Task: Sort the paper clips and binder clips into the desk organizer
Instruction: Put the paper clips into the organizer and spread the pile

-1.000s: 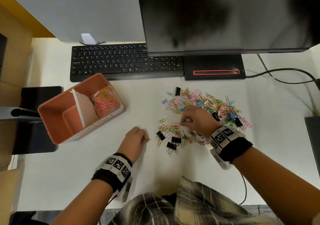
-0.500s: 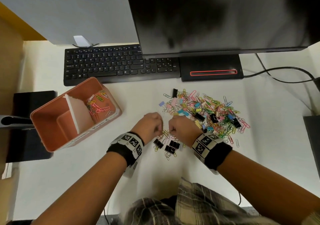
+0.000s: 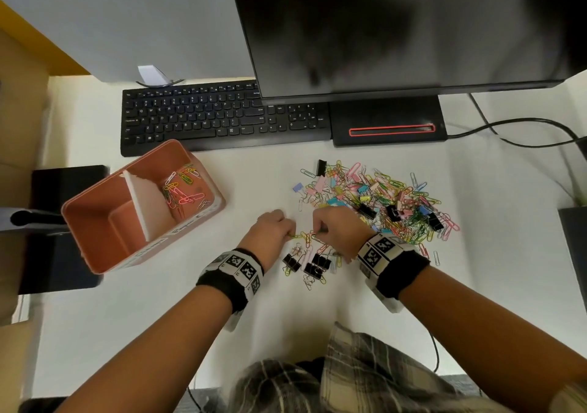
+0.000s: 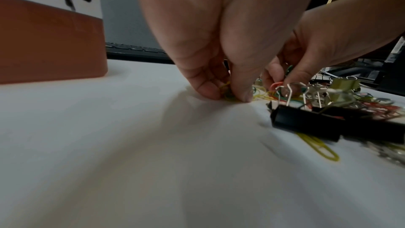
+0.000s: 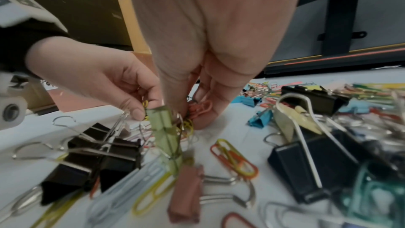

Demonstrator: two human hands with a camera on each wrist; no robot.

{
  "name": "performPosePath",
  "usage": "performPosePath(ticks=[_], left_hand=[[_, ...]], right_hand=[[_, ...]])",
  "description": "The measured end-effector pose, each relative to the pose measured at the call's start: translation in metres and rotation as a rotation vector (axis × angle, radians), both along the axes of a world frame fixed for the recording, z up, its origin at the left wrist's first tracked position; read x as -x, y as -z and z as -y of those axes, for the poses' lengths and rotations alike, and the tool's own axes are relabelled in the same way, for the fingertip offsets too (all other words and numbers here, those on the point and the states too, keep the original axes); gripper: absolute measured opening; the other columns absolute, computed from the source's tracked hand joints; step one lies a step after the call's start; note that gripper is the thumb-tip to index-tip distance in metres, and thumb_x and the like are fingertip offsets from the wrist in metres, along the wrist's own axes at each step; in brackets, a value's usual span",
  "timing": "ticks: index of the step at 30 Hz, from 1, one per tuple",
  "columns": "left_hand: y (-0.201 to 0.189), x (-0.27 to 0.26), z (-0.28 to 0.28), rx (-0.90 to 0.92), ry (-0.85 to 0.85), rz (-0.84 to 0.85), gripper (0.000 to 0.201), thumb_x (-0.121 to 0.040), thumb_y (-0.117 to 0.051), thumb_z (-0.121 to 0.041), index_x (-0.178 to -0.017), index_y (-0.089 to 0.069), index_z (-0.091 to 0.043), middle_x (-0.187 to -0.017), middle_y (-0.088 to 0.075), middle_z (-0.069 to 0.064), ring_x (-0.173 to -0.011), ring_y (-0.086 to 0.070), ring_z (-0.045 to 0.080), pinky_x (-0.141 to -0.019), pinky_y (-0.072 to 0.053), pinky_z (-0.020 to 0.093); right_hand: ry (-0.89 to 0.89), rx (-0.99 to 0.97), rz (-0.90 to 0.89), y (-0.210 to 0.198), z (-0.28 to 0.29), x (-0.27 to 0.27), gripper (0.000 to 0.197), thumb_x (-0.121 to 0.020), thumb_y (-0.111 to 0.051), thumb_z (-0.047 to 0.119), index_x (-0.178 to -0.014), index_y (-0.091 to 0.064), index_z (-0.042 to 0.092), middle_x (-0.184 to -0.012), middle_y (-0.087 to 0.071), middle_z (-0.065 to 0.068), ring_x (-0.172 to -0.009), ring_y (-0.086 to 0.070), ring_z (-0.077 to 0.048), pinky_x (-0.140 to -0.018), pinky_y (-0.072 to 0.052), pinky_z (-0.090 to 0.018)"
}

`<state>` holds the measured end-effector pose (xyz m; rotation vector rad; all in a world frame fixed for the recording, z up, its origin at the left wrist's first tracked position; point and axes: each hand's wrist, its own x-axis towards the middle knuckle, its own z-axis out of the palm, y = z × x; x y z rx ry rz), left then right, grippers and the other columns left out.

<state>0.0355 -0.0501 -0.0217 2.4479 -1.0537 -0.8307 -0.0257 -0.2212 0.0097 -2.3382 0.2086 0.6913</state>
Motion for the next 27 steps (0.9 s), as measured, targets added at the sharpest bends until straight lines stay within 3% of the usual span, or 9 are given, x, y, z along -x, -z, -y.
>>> performPosePath(ticks=[6,10,14,17,18,20,22,24,27], left_hand=[[-0.011,0.000,-0.002,0.015,-0.150,-0.048,0.013,-0.091,-0.050,-0.011,-0.096,-0.061,-0.006,-0.098,-0.057,0.012,-0.096,-0.053,0.028,-0.084,-0.041,0.030],[-0.061,-0.010,-0.027,0.264,-0.365,0.092,0.006,-0.083,-0.060,-0.003,-0.088,-0.063,-0.005,-0.089,-0.063,0.012,-0.079,-0.053,0.020,-0.071,-0.032,0.018],[-0.113,-0.040,-0.075,0.316,-0.679,0.178,0.007,-0.081,-0.066,-0.011,-0.085,-0.063,-0.014,-0.088,-0.068,0.003,-0.079,-0.060,0.015,-0.075,-0.046,0.025],[-0.128,-0.064,-0.101,0.211,-0.803,0.201,0.009,-0.079,-0.069,-0.017,-0.084,-0.062,-0.018,-0.079,-0.064,-0.007,-0.067,-0.056,0.000,-0.063,-0.039,0.003],[-0.127,-0.071,-0.107,0.190,-0.817,0.189,0.010,-0.078,-0.070,-0.017,-0.086,-0.064,-0.017,-0.080,-0.065,-0.006,-0.067,-0.055,-0.002,-0.061,-0.037,0.000],[-0.122,-0.080,-0.116,0.162,-0.832,0.125,0.021,-0.079,-0.069,-0.015,-0.099,-0.065,-0.011,-0.095,-0.070,0.002,-0.079,-0.062,0.007,-0.073,-0.039,0.002],[-0.118,-0.082,-0.124,0.141,-0.821,0.106,0.032,-0.084,-0.062,-0.010,-0.115,-0.061,-0.007,-0.113,-0.066,0.008,-0.100,-0.062,0.017,-0.090,-0.042,0.018],[-0.117,-0.078,-0.130,0.229,-0.827,0.099,0.033,-0.086,-0.057,-0.005,-0.120,-0.057,-0.006,-0.117,-0.064,0.009,-0.107,-0.060,0.020,-0.100,-0.043,0.030],[-0.119,-0.056,-0.133,0.300,-0.769,0.107,0.024,-0.086,-0.058,-0.008,-0.109,-0.062,-0.013,-0.105,-0.064,-0.001,-0.095,-0.060,0.011,-0.088,-0.045,0.023]], right_hand=[[0.081,-0.034,0.058,-0.017,0.008,-0.002,0.009,-0.084,-0.064,0.009,-0.077,-0.059,0.010,-0.067,-0.053,0.009,-0.065,-0.051,-0.004,-0.066,-0.042,-0.017],[0.073,-0.044,0.236,-0.053,-0.005,-0.024,0.013,-0.084,-0.066,0.016,-0.078,-0.062,0.006,-0.062,-0.050,0.014,-0.061,-0.052,-0.002,-0.063,-0.044,-0.016],[0.080,-0.162,0.429,-0.089,-0.050,-0.068,0.014,-0.079,-0.071,0.018,-0.072,-0.062,0.010,-0.060,-0.049,0.017,-0.056,-0.048,0.004,-0.060,-0.038,-0.003],[0.063,-0.228,0.488,-0.101,-0.091,-0.104,0.016,-0.074,-0.073,0.015,-0.068,-0.059,0.020,-0.058,-0.051,0.016,-0.053,-0.049,0.004,-0.057,-0.039,-0.005],[0.055,-0.220,0.493,-0.100,-0.104,-0.114,0.015,-0.074,-0.073,0.014,-0.070,-0.060,0.019,-0.060,-0.052,0.015,-0.055,-0.050,0.003,-0.057,-0.040,-0.006],[0.061,-0.209,0.460,-0.096,-0.128,-0.130,0.009,-0.076,-0.072,0.013,-0.079,-0.064,0.014,-0.070,-0.058,0.011,-0.064,-0.053,-0.002,-0.067,-0.047,-0.015],[0.092,-0.219,0.384,-0.090,-0.141,-0.137,0.017,-0.080,-0.070,0.018,-0.096,-0.065,0.014,-0.087,-0.064,0.002,-0.078,-0.059,-0.009,-0.079,-0.052,-0.024],[0.118,-0.249,0.338,-0.086,-0.144,-0.137,0.030,-0.083,-0.067,0.022,-0.111,-0.062,0.013,-0.106,-0.066,-0.003,-0.092,-0.062,-0.013,-0.087,-0.051,-0.027],[0.144,-0.259,0.393,-0.086,-0.128,-0.117,0.027,-0.087,-0.063,0.024,-0.112,-0.062,0.014,-0.106,-0.065,0.001,-0.088,-0.061,-0.009,-0.081,-0.050,-0.021]])
